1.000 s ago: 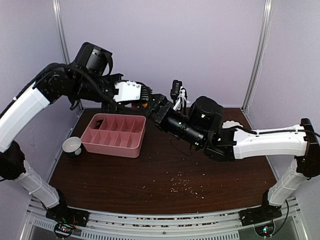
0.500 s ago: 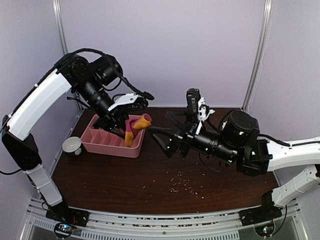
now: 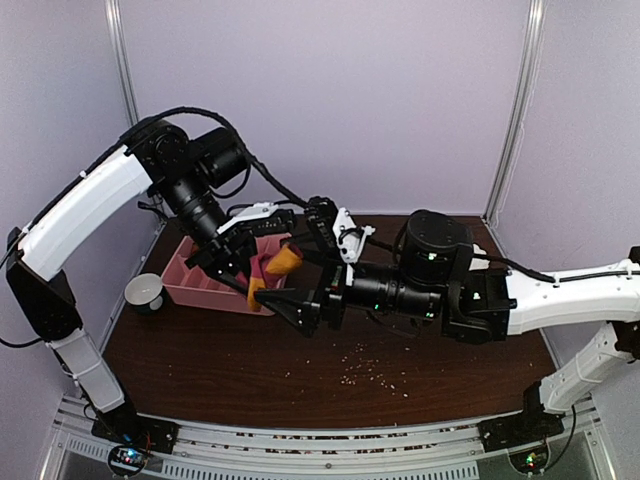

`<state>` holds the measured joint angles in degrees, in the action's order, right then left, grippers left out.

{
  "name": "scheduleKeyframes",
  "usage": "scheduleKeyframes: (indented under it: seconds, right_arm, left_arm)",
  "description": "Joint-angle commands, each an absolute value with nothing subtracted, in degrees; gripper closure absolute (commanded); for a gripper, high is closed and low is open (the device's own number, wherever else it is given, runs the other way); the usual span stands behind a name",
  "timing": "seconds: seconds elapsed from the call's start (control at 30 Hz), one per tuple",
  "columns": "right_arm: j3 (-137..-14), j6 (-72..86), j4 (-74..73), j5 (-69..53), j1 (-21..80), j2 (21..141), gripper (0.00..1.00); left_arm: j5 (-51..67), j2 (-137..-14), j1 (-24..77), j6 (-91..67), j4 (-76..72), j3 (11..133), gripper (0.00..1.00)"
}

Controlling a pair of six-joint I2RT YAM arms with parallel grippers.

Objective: Roll the socks
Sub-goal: Roll the sock.

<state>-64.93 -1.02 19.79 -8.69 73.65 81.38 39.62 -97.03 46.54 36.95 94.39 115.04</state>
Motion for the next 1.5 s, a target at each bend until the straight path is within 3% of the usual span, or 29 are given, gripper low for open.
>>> scheduleKeyframes:
  seconds: [0.0, 0.13, 0.23, 0.27, 0.3, 0.33, 0.37, 0.4, 0.53, 0.6, 0.67, 0.7, 0.77, 0.83, 0.87, 0.97, 1.27, 1.4, 1.47]
  right_arm:
    - [-69.0, -3.8, 15.4, -11.0, 73.3, 83.4, 0.28]
    - [-68.6, -2.9, 16.1, -15.0, 72.4, 83.4, 0.57]
    - [-68.4, -3.1, 15.3, -16.7, 72.0, 83.0, 0.83]
    - [-68.6, -3.1, 14.7, -17.1, 72.0, 83.0, 0.82]
    - [-68.9, -3.0, 14.1, -17.3, 72.0, 83.1, 0.68]
    - [-69.4, -3.0, 13.4, -17.5, 71.9, 83.3, 0.39]
    - [-70.1, -3.3, 12.7, -18.2, 71.9, 83.6, 0.27]
    - [-70.9, -3.6, 11.8, -18.7, 71.9, 84.0, 0.27]
    - [-73.5, -3.9, 9.0, -21.3, 71.8, 85.7, 0.41]
    - [-74.2, -3.3, 8.5, -22.1, 71.4, 86.2, 0.64]
    - [-74.6, -2.5, 8.5, -22.7, 71.1, 86.4, 0.96]
    - [-74.9, -2.3, 8.3, -22.3, 71.1, 86.3, 1.00]
    - [-75.5, -2.6, 7.2, -21.2, 71.1, 86.4, 1.00]
    - [-75.7, -2.9, 6.3, -19.7, 71.2, 86.3, 1.00]
    - [-75.6, -2.9, 6.3, -18.6, 71.2, 86.2, 1.00]
    - [-74.1, -2.6, 8.7, -13.9, 71.7, 85.5, 1.00]
    - [-68.7, -5.1, 24.3, 1.7, 76.4, 84.5, 1.00]
    - [-68.1, -5.9, 28.1, 6.3, 78.0, 84.9, 1.00]
    - [-67.6, -5.4, 29.8, 8.4, 78.6, 85.1, 1.00]
  left_arm:
    - [43.6, -93.9, 46.1, 37.4, 95.0, 113.3, 1.00]
    - [45.4, -92.5, 46.1, 38.2, 95.0, 112.5, 1.00]
    - [46.2, -91.7, 46.2, 38.3, 95.0, 111.4, 1.00]
    - [46.2, -91.6, 46.4, 38.2, 95.0, 111.2, 1.00]
    - [46.3, -91.5, 46.5, 38.2, 95.0, 110.9, 1.00]
    - [46.2, -91.4, 46.8, 38.1, 95.0, 110.7, 1.00]
    - [46.2, -91.4, 47.1, 38.0, 95.0, 110.5, 1.00]
    - [46.1, -91.4, 47.5, 37.9, 95.1, 110.5, 1.00]
    - [46.7, -91.4, 48.4, 37.5, 95.1, 111.2, 1.00]
    - [46.7, -91.3, 48.6, 37.2, 95.1, 111.4, 1.00]
    - [46.1, -91.2, 49.1, 37.2, 95.1, 111.3, 1.00]
    - [45.6, -91.2, 49.2, 37.3, 95.1, 111.3, 1.00]
    - [44.6, -91.3, 49.2, 37.2, 95.0, 112.1, 0.97]
    - [42.7, -91.7, 49.2, 36.7, 95.0, 113.8, 0.67]
    - [42.1, -91.9, 49.2, 36.4, 95.0, 114.5, 0.58]
    - [41.9, -92.1, 49.2, 36.4, 94.9, 116.2, 0.49]
    - [44.6, -93.7, 49.0, 35.9, 94.9, 116.3, 0.47]
    - [43.3, -94.7, 48.1, 35.6, 94.4, 118.2, 0.58]
    - [40.9, -94.8, 47.7, 35.0, 93.1, 117.9, 0.71]
